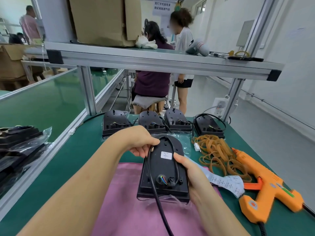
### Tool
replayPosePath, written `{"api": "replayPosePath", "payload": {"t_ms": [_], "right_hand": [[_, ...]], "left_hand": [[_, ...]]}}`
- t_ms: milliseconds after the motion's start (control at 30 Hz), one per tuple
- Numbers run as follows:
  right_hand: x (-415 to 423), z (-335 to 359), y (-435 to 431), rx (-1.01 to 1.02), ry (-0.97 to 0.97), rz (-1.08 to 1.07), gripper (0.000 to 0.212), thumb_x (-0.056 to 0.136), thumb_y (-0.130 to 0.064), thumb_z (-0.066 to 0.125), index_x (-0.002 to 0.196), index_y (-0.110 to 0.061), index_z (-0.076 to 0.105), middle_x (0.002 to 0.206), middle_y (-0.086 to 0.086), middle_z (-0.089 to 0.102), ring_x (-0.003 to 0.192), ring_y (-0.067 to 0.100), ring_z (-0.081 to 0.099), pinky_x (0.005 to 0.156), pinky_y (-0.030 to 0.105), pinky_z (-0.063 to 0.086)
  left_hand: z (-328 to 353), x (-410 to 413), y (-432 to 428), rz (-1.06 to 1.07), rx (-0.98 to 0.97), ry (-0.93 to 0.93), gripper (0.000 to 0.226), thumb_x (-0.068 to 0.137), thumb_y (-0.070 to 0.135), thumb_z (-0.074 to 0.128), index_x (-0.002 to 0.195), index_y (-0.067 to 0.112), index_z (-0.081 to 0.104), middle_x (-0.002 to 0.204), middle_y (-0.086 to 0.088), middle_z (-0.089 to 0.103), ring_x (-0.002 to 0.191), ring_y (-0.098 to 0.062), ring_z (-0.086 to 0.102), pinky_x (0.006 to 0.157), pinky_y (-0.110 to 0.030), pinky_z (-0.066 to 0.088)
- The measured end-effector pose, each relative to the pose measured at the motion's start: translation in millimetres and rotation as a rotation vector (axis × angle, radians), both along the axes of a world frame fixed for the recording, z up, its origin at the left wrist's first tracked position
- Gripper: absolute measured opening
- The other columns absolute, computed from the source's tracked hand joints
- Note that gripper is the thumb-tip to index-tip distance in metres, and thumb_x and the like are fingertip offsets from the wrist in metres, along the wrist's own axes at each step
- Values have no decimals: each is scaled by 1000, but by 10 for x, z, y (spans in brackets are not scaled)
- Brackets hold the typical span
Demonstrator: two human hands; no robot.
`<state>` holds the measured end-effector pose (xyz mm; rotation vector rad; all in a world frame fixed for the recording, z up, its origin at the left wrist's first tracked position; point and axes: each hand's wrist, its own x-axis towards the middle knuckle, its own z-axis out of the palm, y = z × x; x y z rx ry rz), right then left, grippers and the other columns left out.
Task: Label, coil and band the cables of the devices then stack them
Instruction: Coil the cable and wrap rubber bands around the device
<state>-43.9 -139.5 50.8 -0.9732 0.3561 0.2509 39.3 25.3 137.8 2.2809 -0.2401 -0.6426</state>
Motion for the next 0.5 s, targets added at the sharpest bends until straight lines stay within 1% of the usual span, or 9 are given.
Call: {"api": "replayPosePath", "payload": {"t_ms": [67, 167, 233, 300, 367, 400, 433, 467, 500], "right_hand": [[-2, 15, 8, 1, 0, -1, 40, 65, -24, 71, 99, -4, 70, 100, 22, 72, 79, 35, 72, 58, 40, 58], [5, 21, 12, 23, 14, 4, 44, 69, -24, 70, 106, -2, 68, 102, 22, 72, 81, 36, 72, 60, 42, 58], [12, 19, 6, 37, 16, -5, 40, 71, -24, 70, 104, -1, 70, 101, 23, 71, 81, 37, 72, 60, 43, 57], [17, 8, -6, 43, 2, -10, 36, 70, -25, 70, 96, -1, 74, 101, 24, 71, 81, 38, 71, 61, 45, 57], [14, 1, -16, 42, -20, 2, 30, 69, -27, 69, 85, -4, 78, 99, 23, 72, 81, 38, 72, 61, 45, 57], [13, 4, -21, 43, -28, 5, 28, 69, -28, 68, 82, -6, 78, 98, 22, 72, 80, 37, 72, 60, 44, 58], [14, 7, -24, 45, -32, 7, 27, 69, -29, 68, 81, -7, 78, 97, 21, 73, 80, 37, 72, 60, 44, 58], [15, 13, -26, 50, -32, 11, 28, 69, -29, 68, 83, -7, 78, 98, 21, 73, 81, 37, 72, 60, 44, 58], [12, 19, -23, 53, -31, 16, 30, 69, -29, 69, 86, -6, 78, 101, 21, 72, 85, 37, 72, 62, 44, 58]], "left_hand": [[-62, -53, -5, 28, -34, -54, 34, 94, 30, 58, 67, 9, 56, 41, 2, 53, 34, -11, 45, 41, -16, 35], [-182, -151, -31, 96, -42, -269, 39, 89, 36, 63, 61, 15, 46, 47, 3, 42, 45, -14, 36, 50, -24, 30], [-284, -242, -44, 124, -59, -403, 39, 87, 37, 66, 60, 18, 44, 57, 3, 44, 55, -15, 41, 59, -28, 34], [-402, -350, -48, 161, -121, -483, 33, 83, 36, 69, 63, 22, 47, 63, 7, 48, 63, -15, 46, 64, -29, 38], [-530, -447, -49, 220, -212, -568, 25, 80, 32, 73, 70, 28, 51, 79, 8, 52, 78, -13, 50, 72, -29, 40], [-591, -501, -46, 278, -295, -560, 21, 80, 30, 75, 81, 30, 54, 96, 7, 53, 93, -12, 51, 81, -28, 40], [-646, -552, -42, 360, -394, -477, 29, 79, 31, 77, 98, 29, 55, 113, 7, 50, 107, -12, 49, 90, -28, 39], [-680, -602, -31, 436, -503, -308, 48, 78, 33, 78, 118, 26, 51, 126, 7, 45, 116, -13, 47, 97, -29, 38], [-716, -637, -19, 488, -632, -88, 69, 76, 37, 80, 133, 20, 44, 132, 4, 45, 119, -17, 49, 100, -34, 42]]}}
